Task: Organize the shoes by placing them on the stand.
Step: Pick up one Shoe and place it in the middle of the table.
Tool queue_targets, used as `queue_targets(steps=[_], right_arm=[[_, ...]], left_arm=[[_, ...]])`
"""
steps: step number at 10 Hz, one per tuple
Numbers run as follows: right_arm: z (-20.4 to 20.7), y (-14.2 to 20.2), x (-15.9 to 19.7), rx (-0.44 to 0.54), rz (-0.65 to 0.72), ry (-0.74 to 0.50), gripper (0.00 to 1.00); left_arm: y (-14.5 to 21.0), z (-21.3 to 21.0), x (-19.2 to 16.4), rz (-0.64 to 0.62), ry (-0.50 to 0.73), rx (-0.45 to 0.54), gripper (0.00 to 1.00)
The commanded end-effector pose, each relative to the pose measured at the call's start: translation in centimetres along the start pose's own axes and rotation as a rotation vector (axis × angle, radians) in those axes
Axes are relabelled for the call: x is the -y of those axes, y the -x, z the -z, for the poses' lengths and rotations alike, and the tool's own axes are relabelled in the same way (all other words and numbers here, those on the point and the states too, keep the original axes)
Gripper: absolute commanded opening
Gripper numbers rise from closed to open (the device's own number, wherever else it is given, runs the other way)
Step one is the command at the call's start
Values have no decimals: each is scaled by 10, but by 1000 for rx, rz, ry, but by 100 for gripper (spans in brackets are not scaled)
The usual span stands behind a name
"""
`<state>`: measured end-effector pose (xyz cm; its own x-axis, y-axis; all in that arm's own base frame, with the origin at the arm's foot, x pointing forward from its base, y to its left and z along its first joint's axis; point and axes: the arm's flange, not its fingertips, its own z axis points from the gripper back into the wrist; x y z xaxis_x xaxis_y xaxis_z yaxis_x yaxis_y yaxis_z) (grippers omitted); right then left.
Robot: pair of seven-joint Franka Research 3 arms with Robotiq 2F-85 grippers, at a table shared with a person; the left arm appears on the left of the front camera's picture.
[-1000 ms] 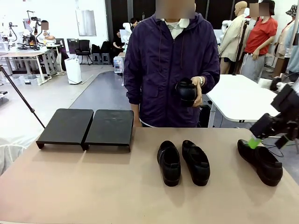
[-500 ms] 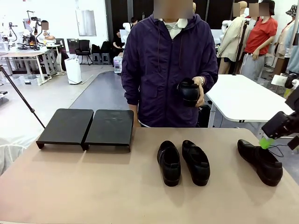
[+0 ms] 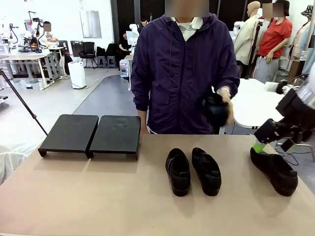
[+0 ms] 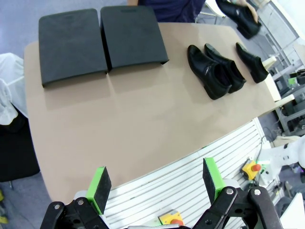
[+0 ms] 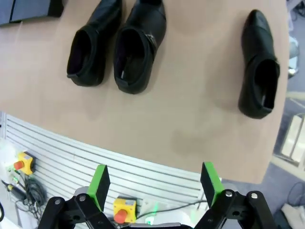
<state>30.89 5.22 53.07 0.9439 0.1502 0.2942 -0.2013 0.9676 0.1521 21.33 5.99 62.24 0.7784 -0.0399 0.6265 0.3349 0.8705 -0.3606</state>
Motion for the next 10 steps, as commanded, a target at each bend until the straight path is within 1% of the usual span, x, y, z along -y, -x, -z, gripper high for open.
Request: queue_targets(steps=[1, 3, 4, 5, 6, 7, 10], right_arm=[[-19, 12, 7, -58, -14, 26, 100], [-97, 84, 30, -85, 19, 12, 100], [-130, 105, 43, -94, 45, 11, 100], [-150, 119, 58, -104, 103, 4, 100], [-153, 122, 72, -106, 110, -24, 100], [-148, 120, 82, -125, 137, -49, 100], [-141, 115, 88, -114, 127, -59, 100]], left_arm=[[0, -1, 0, 10, 21, 3, 100], [0, -1, 0, 10, 21, 3, 100], [0, -1, 0, 10, 21, 3, 100], [0, -1, 0, 10, 21, 3, 100], [0, -1, 0, 10, 21, 3, 100], [0, -1, 0, 10, 21, 3, 100], [0, -1, 0, 10, 21, 3, 100]])
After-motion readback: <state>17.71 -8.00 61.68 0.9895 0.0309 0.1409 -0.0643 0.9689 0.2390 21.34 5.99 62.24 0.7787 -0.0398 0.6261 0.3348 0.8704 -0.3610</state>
